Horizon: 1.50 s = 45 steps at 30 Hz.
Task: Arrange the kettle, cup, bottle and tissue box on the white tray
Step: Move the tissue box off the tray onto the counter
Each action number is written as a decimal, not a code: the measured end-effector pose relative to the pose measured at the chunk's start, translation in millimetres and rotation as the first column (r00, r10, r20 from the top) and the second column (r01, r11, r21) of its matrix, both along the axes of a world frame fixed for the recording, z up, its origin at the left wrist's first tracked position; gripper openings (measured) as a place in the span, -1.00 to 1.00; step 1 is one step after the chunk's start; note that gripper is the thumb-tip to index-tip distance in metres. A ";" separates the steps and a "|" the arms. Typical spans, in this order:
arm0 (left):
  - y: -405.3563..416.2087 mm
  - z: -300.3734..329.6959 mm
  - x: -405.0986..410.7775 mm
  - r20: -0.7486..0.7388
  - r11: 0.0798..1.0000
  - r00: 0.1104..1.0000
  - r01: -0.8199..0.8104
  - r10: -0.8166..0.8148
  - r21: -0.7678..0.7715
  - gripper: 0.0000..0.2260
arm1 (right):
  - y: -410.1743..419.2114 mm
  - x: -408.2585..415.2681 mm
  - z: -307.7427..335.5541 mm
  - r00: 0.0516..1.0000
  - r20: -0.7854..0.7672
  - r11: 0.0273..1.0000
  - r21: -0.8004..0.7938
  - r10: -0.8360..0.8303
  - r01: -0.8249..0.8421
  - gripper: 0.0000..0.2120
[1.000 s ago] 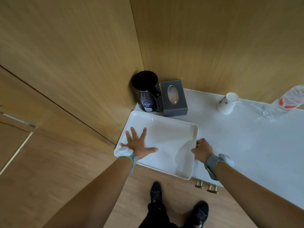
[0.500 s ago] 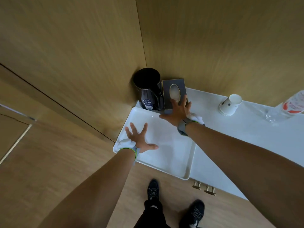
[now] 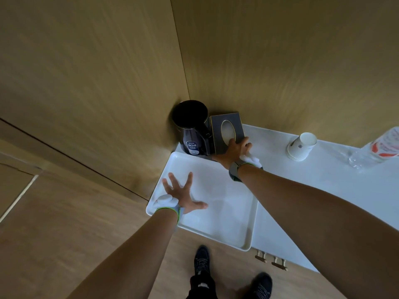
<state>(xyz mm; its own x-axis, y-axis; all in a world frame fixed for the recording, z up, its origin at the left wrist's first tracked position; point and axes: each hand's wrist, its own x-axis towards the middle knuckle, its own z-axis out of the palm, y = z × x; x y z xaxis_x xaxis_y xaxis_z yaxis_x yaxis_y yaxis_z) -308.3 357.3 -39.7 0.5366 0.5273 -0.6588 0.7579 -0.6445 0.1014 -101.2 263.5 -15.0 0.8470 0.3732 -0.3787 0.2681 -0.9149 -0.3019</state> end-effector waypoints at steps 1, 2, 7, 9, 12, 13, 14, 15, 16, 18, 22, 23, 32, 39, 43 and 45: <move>0.0 0.4 0.1 -0.002 1.000 1.000 -0.001 0.001 -0.001 0.20 | -2.3 -0.6 0.2 1.000 0.019 1.000 0.013 -0.013 0.013 -0.04; 0.2 0.7 0.2 -0.003 1.000 1.000 -0.002 0.002 -0.003 0.20 | -5.7 0.2 1.1 0.999 0.027 0.999 0.025 -0.022 0.021 -0.06; 0.2 1.2 1.1 -0.002 1.000 1.000 0.006 -0.006 -0.010 0.21 | -38.7 10.4 12.8 0.995 0.088 0.990 0.138 -0.047 0.035 -0.14; -0.2 1.7 2.0 -0.010 1.000 1.000 0.013 -0.013 -0.005 0.21 | -60.4 11.1 19.3 0.991 0.116 0.981 0.189 -0.067 0.044 -0.16; -3.2 2.7 3.6 -0.020 0.999 0.999 0.038 -0.038 0.015 0.20 | -103.9 6.3 26.8 0.987 0.140 0.979 0.199 -0.074 0.045 -0.17; -4.1 2.7 4.3 -0.027 0.999 0.999 0.044 -0.043 0.021 0.20 | -119.7 3.2 28.1 0.986 0.147 0.980 0.191 -0.084 0.055 -0.17; -4.7 2.6 5.0 -0.033 0.999 0.998 0.046 -0.045 0.028 0.21 | -135.1 -0.4 29.1 0.983 0.153 0.980 0.188 -0.098 0.068 -0.17; -4.1 3.2 5.4 -0.040 0.998 0.998 0.047 -0.046 0.037 0.21 | -148.2 -4.0 30.2 0.982 0.157 0.979 0.189 -0.108 0.078 -0.18; -4.3 3.7 6.7 -0.051 0.998 0.997 0.054 -0.051 0.045 0.21 | -162.1 -7.9 31.5 0.981 0.153 0.977 0.193 -0.119 0.088 -0.18; 0.6 4.9 8.5 -0.084 0.996 0.995 0.060 -0.055 0.058 0.23 | -181.2 -15.1 34.1 0.981 0.144 0.974 0.203 -0.127 0.096 -0.18; 1.1 11.2 17.2 -0.172 0.990 0.981 0.111 -0.094 0.090 0.27 | -224.3 -33.5 30.6 0.969 0.161 0.967 0.206 -0.187 0.152 -0.15; 1.3 13.2 19.0 -0.189 0.988 0.977 0.121 -0.102 0.092 0.28 | -234.1 -38.0 27.9 0.966 0.166 0.966 0.201 -0.199 0.164 -0.16; -1.9 20.3 22.8 -0.210 0.991 0.973 0.115 -0.098 0.075 0.30 | -284.2 -56.8 9.4 0.966 0.149 0.970 0.154 -0.210 0.187 -0.31; -0.4 15.4 22.4 -0.190 0.992 0.979 0.096 -0.078 0.085 0.31 | -286.7 -52.1 12.9 0.982 0.099 0.986 0.073 -0.158 0.151 -0.23; 2.1 13.6 21.1 -0.188 0.993 0.980 0.084 -0.067 0.086 0.30 | -259.9 -49.1 22.7 0.948 0.292 0.975 0.216 -0.124 0.061 -0.17; 3.2 15.5 19.3 -0.189 0.994 0.980 0.076 -0.059 0.084 0.29 | -222.9 -46.5 31.0 0.925 0.360 0.940 0.342 -0.122 -0.009 -0.24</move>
<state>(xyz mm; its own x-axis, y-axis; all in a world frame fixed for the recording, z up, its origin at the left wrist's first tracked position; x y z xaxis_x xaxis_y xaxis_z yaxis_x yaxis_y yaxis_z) -289.0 360.4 -24.2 0.4456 0.5557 -0.7019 0.7123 -0.6950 -0.0980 -147.7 40.6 16.0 0.9239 0.3681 0.1042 0.3711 -0.7961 -0.4781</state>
